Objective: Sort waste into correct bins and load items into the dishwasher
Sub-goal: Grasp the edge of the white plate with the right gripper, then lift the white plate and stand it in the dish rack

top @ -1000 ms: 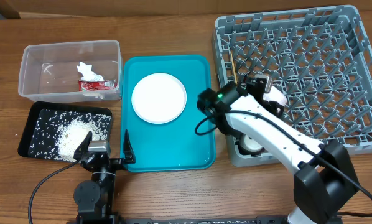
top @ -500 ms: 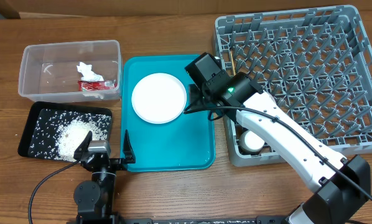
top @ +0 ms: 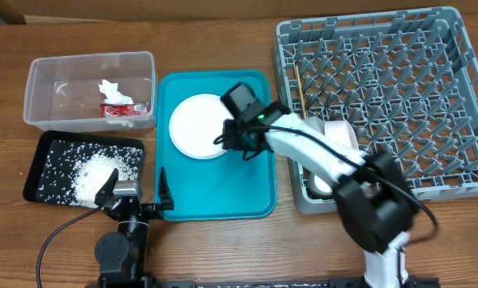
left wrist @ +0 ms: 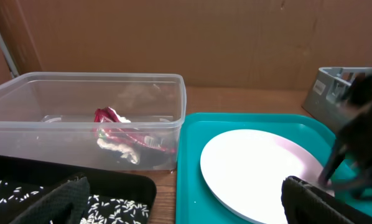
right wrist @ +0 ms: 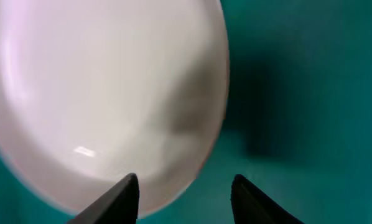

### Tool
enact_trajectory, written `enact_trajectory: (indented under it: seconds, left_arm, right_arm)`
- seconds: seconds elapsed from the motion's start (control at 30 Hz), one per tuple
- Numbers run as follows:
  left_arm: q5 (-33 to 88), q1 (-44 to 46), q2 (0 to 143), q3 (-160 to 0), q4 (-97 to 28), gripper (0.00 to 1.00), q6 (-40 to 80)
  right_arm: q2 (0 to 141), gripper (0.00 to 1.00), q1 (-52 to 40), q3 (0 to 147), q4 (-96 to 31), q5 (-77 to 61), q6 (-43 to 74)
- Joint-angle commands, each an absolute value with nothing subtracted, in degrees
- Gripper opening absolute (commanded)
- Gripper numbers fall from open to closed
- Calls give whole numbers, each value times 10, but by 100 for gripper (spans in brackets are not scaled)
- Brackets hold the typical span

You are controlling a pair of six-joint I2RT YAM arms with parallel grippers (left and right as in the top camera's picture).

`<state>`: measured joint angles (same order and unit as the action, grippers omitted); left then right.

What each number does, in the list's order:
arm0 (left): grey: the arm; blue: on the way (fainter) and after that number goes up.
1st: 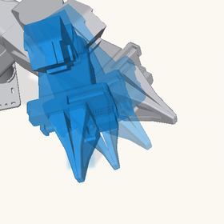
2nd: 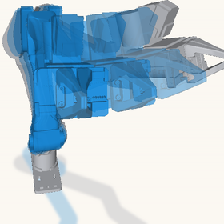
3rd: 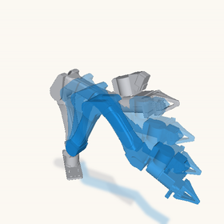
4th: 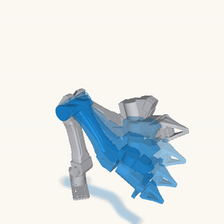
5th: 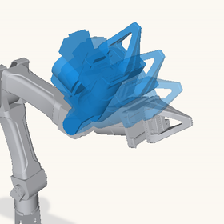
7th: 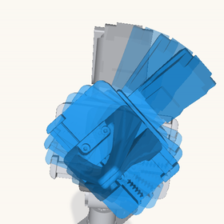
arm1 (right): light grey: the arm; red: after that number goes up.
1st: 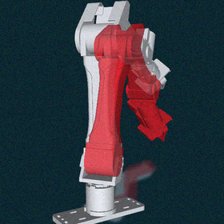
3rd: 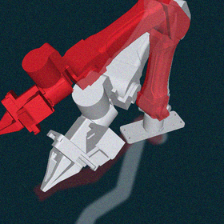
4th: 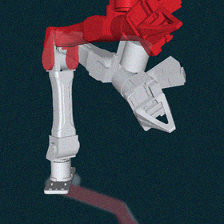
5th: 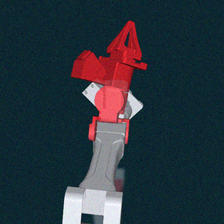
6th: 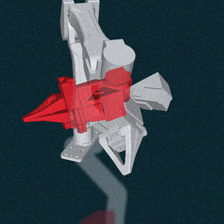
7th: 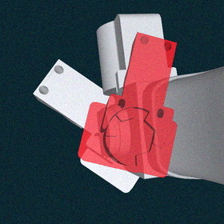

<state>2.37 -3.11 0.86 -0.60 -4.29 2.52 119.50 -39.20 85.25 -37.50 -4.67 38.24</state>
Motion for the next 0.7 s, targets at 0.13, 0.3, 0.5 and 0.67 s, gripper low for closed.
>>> enact_trajectory:
  seconds: [0.13,0.3,0.5,0.67]
  left_arm:
    - [25,-35,3,-3,-42,100,13]
    - [26,-35,3,-3,-43,100,13]
    - [25,-35,3,-3,-42,100,13]
    - [25,-35,3,-3,-43,100,13]
  right_arm:
    - [1220,4,-395,853,-349,-50,427]
    - [1183,4,-384,879,-419,-4,419]
    - [1034,4,-381,900,-496,244,338]
    - [912,4,-371,900,-542,453,282]
